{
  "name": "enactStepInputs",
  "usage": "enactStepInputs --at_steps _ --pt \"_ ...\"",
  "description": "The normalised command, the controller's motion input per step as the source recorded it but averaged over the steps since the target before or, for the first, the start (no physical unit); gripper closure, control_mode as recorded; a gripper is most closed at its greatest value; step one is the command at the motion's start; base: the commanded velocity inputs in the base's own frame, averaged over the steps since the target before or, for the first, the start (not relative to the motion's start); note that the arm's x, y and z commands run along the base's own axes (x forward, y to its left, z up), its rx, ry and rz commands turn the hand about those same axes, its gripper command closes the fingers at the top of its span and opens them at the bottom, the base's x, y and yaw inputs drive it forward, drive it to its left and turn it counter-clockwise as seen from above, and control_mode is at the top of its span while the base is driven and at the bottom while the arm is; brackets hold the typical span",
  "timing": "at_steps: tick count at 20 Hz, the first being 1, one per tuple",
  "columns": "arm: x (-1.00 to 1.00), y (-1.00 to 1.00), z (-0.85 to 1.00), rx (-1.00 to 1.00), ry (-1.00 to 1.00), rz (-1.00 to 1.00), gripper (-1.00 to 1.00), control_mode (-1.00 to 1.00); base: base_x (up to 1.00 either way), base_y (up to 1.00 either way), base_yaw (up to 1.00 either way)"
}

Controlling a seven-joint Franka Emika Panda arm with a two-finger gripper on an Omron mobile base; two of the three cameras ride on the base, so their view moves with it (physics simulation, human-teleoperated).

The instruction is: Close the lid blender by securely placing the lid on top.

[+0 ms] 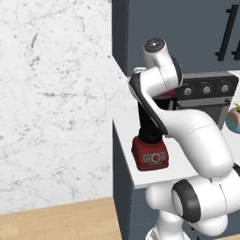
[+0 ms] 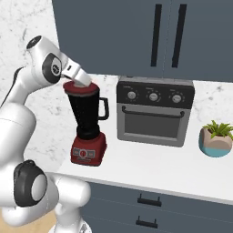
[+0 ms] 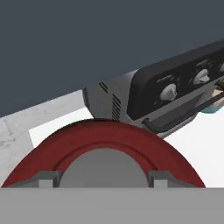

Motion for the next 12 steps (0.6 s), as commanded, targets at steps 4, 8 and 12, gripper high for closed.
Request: enactStepInputs --at_steps 4,8,12 --pt "0.67 0.0 0.0 0.02 -0.09 -0.05 1.0 -1.0 0.0 0.0 0.0" --pt "0.57 0.0 0.0 0.02 -0.09 -0.06 1.0 -1.0 0.0 0.0 0.0" --pt "0.15 0.0 0.01 0.04 -0.09 -0.04 1.0 -1.0 0.0 0.0 0.0"
